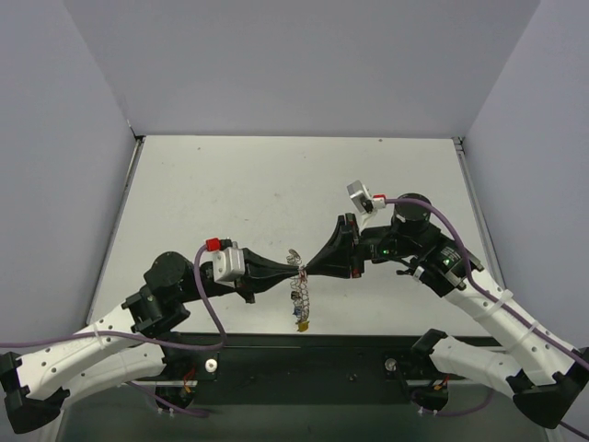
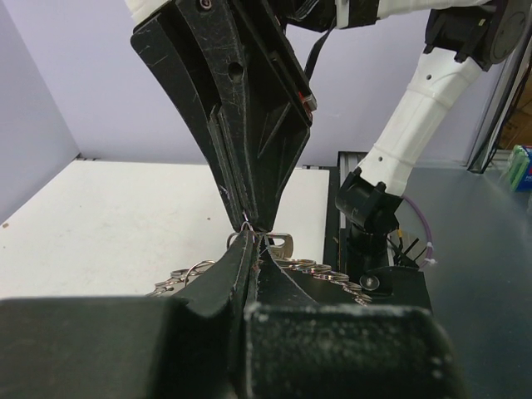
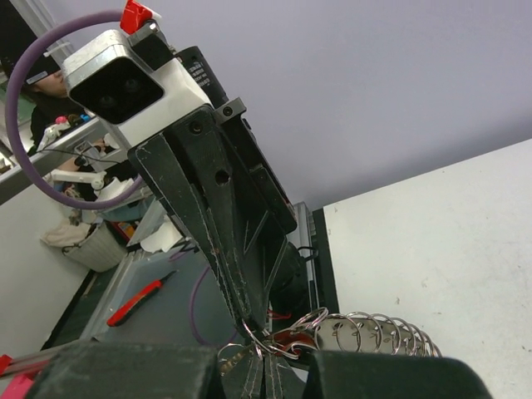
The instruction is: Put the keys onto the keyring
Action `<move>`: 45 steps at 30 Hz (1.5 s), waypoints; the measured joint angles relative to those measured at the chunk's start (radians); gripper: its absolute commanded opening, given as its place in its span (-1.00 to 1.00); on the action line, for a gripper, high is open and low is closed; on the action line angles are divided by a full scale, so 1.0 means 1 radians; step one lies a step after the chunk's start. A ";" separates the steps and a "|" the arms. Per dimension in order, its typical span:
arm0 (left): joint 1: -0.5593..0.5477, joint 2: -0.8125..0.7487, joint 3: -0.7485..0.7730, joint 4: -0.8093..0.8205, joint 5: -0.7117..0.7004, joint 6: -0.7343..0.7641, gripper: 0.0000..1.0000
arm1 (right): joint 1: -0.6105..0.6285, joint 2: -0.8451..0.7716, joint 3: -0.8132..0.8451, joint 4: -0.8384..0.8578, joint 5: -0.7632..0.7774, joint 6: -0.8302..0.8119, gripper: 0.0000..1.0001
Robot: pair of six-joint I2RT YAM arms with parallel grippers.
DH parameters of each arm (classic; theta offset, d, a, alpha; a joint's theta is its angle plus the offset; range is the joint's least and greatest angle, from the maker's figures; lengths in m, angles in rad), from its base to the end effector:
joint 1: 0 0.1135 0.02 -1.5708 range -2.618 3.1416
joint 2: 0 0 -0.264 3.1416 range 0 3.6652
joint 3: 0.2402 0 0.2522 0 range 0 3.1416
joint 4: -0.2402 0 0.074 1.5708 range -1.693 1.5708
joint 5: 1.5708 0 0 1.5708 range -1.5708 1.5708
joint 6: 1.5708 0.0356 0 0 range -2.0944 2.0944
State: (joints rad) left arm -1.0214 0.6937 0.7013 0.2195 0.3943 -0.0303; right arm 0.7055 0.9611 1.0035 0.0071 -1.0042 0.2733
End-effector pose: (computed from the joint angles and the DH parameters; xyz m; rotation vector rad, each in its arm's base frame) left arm 0.0748 -0.1484 0.3682 0.9845 1.0746 -1.1363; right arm 0.1358 0.1552 0.4049 -1.1867 1.3014 1.4928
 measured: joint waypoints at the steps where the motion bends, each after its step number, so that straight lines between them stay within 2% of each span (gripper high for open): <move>1: 0.000 -0.001 -0.004 0.011 0.001 -0.004 -1.00 | 0.000 -0.002 -0.002 0.006 -0.003 0.000 -1.00; 18: 0.000 -0.016 -0.061 0.167 0.026 -0.074 -1.00 | -0.005 -0.024 -0.026 0.064 -0.052 0.011 -1.00; 27: -0.008 -0.043 -0.060 0.303 0.082 -0.108 -1.00 | -0.024 -0.028 -0.058 0.033 -0.024 -0.018 -1.00; 45: -0.011 -0.026 -0.060 0.303 0.047 -0.109 -1.00 | -0.024 -0.073 -0.049 0.027 -0.016 -0.036 -1.00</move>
State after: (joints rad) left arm -1.0325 0.6682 0.6415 0.5228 0.4408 -0.1398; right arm 0.6815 0.8879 0.9543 0.0345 -1.0199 0.2375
